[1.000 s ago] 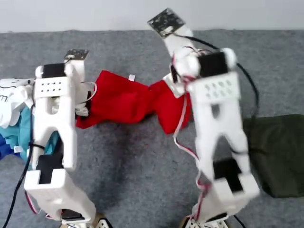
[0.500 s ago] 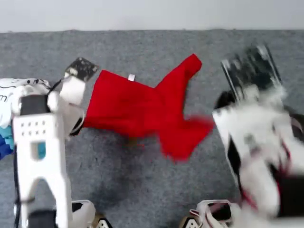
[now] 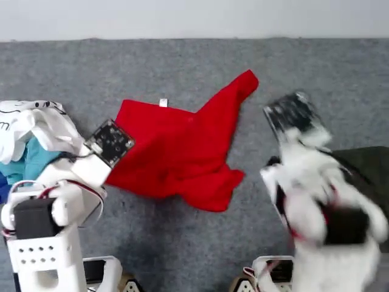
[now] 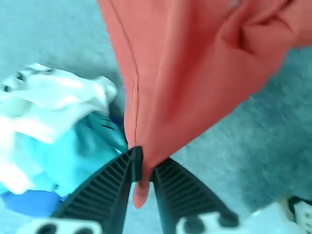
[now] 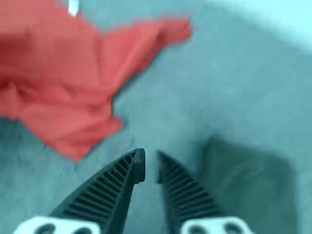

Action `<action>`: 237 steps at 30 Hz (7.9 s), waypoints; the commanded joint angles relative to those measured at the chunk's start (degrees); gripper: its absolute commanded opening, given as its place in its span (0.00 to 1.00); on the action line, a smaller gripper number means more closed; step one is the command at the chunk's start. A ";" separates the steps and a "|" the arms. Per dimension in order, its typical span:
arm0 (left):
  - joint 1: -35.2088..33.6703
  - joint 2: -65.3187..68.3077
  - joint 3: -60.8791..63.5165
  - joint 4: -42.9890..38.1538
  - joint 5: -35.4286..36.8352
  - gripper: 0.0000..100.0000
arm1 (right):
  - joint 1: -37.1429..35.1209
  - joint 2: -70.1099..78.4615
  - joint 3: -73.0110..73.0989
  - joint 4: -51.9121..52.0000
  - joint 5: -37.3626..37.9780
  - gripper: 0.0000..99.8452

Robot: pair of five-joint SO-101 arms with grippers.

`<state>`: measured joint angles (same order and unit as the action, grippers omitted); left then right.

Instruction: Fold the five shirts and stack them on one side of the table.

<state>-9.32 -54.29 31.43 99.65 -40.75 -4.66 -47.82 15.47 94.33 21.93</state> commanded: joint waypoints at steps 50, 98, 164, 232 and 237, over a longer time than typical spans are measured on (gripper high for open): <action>-0.09 -1.14 11.03 0.70 -0.53 0.01 | -9.89 56.75 12.84 -38.81 7.74 0.00; -0.53 -1.23 0.31 0.88 -0.35 0.01 | 1.54 -8.92 -11.08 8.66 7.47 0.01; -0.09 47.12 -4.00 -37.89 5.45 0.01 | 6.90 49.45 -15.47 -27.91 7.38 0.01; 2.37 93.01 -48.13 -34.11 8.09 0.02 | 3.30 121.98 -95.65 -23.69 9.58 0.01; 2.37 92.84 -49.36 -34.11 11.78 0.02 | 3.30 123.56 -95.65 -25.45 9.49 0.01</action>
<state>-6.51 39.16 -15.25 66.15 -30.55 -1.23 75.78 -78.15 70.24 31.25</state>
